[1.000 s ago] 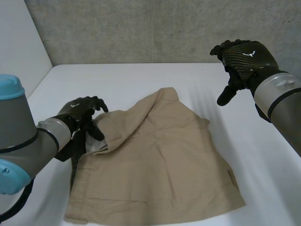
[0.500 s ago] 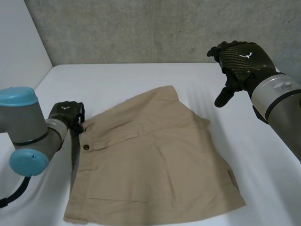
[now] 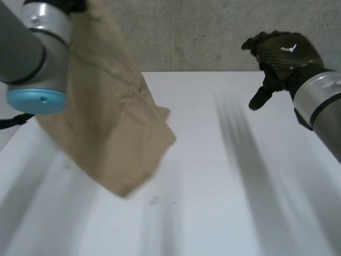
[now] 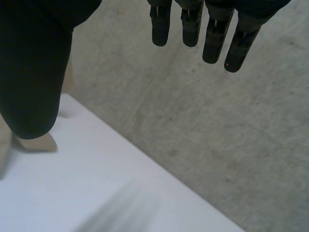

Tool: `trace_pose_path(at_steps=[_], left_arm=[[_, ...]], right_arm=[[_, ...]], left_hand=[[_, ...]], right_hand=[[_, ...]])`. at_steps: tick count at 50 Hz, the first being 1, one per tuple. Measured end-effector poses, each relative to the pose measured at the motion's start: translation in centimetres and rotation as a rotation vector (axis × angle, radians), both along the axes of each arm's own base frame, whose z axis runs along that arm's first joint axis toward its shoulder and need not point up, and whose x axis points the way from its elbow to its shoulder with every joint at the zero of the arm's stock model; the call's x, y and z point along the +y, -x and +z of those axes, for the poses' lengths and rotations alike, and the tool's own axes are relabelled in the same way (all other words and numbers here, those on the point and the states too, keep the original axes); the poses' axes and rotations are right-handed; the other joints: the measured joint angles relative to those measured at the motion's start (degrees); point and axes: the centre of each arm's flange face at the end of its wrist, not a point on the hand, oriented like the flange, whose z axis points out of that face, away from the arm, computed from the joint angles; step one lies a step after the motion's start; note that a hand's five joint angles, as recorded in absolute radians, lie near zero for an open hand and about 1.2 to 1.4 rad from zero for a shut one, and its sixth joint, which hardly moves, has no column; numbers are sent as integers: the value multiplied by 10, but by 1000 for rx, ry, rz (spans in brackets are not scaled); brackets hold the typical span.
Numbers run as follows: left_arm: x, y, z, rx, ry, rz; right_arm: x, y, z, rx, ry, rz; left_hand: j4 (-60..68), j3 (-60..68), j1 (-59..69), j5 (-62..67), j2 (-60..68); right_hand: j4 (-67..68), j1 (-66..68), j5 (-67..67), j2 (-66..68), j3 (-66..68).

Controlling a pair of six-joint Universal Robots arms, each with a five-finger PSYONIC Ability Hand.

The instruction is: Fold the shorts.

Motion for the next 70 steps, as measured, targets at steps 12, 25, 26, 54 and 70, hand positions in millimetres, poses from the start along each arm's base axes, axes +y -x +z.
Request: trace_pose_path(at_steps=[12,25,26,54,70], left_arm=[[125,110,-86,-146,-179,-396],[223,147,-221,-423,-425,-655],[218,144,-216,-415,-421,-645],[5,-16,-176,-263,-484,-82],[-18,-26,-244,-236,-760,-98]], right_arm=[[-21,37,39,-56,133,-126],[-37,66,51,-58,171,-220],[-37,65,50,-56,169,-217],[-30,-22,-70,-138,-283,61],[-80,-66,-164,-203,-353,-29]], left_hand=[[1,2,0,0,1],[-510,-502,-453,-496,-509],[-510,-502,-453,-496,-509],[-510,-502,-453,-494,-509],[-510,-502,-453,-494,-509]], right_hand=[[0,0,0,0,0],[0,0,0,0,0],[0,0,0,0,0],[0,0,0,0,0],[21,27,21,30,32]])
